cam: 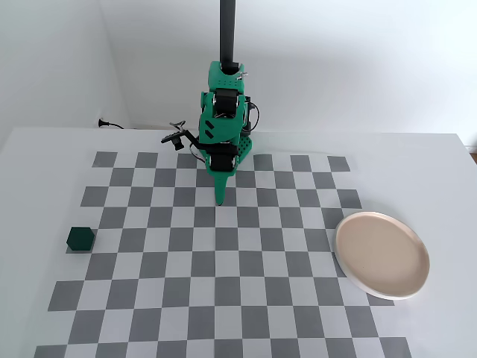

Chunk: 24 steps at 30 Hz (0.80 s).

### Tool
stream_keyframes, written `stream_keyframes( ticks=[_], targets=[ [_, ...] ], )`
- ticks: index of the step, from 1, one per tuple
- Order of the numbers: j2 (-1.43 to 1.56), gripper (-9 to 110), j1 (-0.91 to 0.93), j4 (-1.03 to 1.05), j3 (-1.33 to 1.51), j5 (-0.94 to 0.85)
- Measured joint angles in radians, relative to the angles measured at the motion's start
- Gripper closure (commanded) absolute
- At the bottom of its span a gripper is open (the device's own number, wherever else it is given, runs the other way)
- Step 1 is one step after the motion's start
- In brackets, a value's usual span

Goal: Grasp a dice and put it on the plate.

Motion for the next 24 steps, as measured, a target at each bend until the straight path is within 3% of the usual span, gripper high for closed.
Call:
stream_keyframes(
  ticks=[24],
  targets=[
    [0.0,106,0.0,-0.04,0.009,-0.018]
  ],
)
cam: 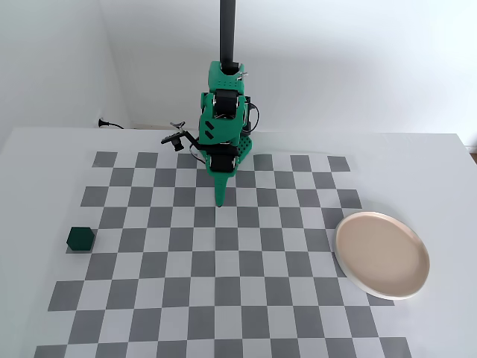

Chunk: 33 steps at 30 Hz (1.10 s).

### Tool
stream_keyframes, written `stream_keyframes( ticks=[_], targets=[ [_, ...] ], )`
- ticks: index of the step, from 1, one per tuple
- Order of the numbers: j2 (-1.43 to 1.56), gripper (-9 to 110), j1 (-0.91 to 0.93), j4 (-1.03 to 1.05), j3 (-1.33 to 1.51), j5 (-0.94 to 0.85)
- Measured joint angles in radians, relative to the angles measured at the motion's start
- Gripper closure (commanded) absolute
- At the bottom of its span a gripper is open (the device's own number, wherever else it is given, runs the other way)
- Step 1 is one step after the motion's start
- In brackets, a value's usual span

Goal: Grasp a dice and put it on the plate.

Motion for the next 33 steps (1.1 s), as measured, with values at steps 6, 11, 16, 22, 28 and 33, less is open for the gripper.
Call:
stream_keyframes(
  ticks=[6,11,16,22,28,33],
  targets=[
    [-0.002,106,-0.009,-0.02,0.0,0.009],
    [-0.002,106,0.058,-0.071,0.0,-0.084],
    [-0.002,106,0.106,-0.071,0.0,-0.241],
    [-0.002,106,0.107,-0.101,0.0,-0.499],
    [-0.002,106,0.107,-0.15,0.0,-0.683],
    [-0.002,106,0.067,-0.17,0.0,-0.861]
  ],
)
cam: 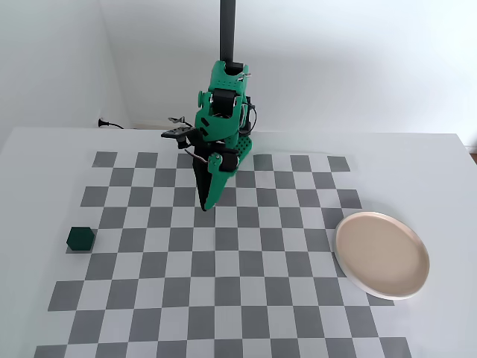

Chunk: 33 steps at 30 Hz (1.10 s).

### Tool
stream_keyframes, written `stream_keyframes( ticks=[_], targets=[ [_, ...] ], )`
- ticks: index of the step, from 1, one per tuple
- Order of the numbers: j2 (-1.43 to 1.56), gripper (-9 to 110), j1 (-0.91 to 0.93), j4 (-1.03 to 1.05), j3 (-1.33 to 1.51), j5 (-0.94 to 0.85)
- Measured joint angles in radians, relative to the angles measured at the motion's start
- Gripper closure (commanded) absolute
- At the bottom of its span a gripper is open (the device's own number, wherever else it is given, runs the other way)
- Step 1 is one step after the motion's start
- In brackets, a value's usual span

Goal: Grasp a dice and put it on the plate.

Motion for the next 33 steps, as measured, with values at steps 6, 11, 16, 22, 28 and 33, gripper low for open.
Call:
stream_keyframes(
  ticks=[6,11,16,22,28,33],
  targets=[
    [0.0,106,-0.058,0.015,0.0,-0.307],
    [0.0,97,-0.084,0.015,0.0,-0.479],
    [-0.038,94,-0.089,-0.048,-0.015,-0.558],
    [-0.364,92,-0.078,-0.192,-0.201,-0.549],
    [-0.601,85,-0.061,-0.25,-0.374,-0.583],
    [-0.698,79,-0.06,-0.255,-0.491,-0.634]
  ],
)
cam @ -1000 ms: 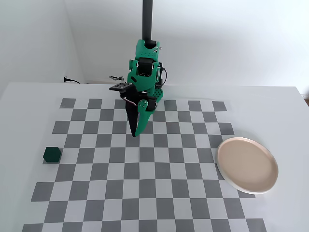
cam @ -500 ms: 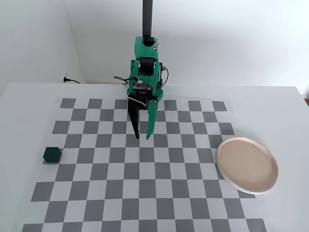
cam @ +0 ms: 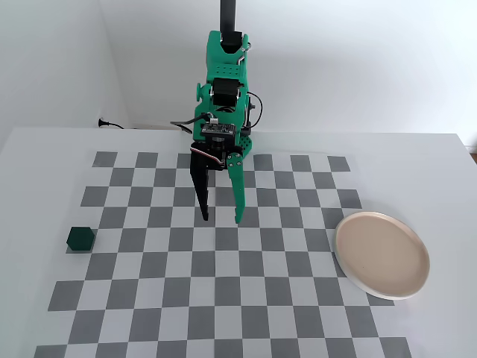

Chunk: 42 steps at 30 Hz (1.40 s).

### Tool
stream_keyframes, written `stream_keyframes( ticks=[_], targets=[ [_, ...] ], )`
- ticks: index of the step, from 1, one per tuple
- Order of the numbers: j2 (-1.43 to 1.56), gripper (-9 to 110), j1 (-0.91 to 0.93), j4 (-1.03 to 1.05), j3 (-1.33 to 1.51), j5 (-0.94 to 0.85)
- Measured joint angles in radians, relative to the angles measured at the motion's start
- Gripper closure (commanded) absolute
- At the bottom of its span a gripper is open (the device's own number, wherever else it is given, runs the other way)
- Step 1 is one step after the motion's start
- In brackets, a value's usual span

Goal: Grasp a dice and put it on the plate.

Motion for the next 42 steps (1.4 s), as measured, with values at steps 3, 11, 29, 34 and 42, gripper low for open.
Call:
stream_keyframes(
  ticks=[3,11,29,34,42],
  targets=[
    [-0.034,79,0.0,0.0,-0.043,-0.034],
    [-0.221,74,0.0,0.0,-0.23,-0.046],
    [-0.67,73,0.227,0.015,-0.644,0.023],
    [-0.724,72,0.33,0.015,-0.68,0.009],
    [-0.776,71,0.499,-0.012,-0.699,0.002]
  ],
)
